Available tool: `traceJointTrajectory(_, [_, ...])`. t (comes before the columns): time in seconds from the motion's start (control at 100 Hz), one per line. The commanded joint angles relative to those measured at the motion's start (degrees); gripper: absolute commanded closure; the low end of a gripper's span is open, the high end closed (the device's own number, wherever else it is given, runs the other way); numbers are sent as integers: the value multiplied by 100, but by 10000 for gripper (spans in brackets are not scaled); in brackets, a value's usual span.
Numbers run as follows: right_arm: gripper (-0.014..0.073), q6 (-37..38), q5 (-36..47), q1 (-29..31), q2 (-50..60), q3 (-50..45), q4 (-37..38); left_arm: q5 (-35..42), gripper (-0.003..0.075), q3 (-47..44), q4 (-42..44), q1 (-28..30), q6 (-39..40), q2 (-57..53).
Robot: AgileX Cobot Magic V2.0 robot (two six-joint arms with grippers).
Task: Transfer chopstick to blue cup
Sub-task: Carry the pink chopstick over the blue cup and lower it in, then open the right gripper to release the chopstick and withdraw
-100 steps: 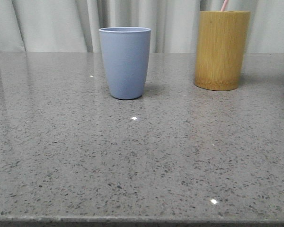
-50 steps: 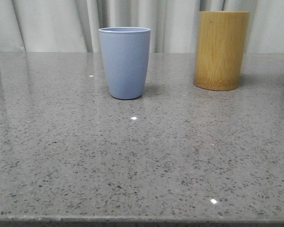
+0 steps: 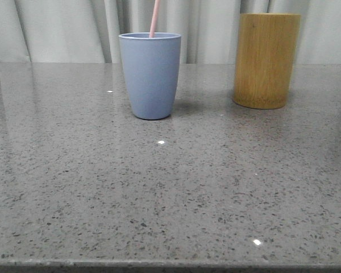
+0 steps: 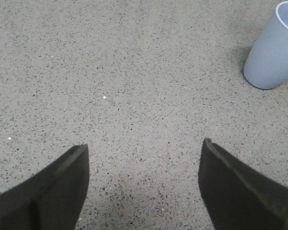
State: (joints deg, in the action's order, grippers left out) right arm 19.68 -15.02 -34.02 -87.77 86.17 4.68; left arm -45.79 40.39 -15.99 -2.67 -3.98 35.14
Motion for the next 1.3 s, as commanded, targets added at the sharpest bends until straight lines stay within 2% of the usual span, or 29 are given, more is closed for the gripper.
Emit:
traceJointTrajectory(0.0, [654, -13, 503, -43, 32, 189, 20, 347, 246, 139, -98, 13, 17, 6])
traceJointTrajectory(0.21, [624, -13, 385, -43, -272, 189, -20, 347, 246, 139, -98, 13, 17, 6])
traceJointTrajectory(0.3, [533, -13, 327, -43, -293, 189, -22, 347, 246, 139, -98, 13, 17, 6])
traceJointTrajectory(0.45, [334, -13, 232, -43, -293, 189, -27, 347, 246, 139, -98, 13, 17, 6])
traceJointTrajectory(0.54, [271, -13, 218, -43, -293, 189, -27, 347, 246, 139, -98, 13, 17, 6])
traceJointTrajectory(0.89, [263, -13, 86, 136, 37, 189, 298, 347, 246, 139, -98, 13, 17, 6])
traceJointTrajectory(1.13, [263, -13, -879, 541, 602, 184, 972, 347, 246, 139, -98, 13, 17, 6])
traceJointTrajectory(1.29, [263, -13, -1222, 746, 1089, 3, 1329, 347, 246, 139, -98, 13, 17, 6])
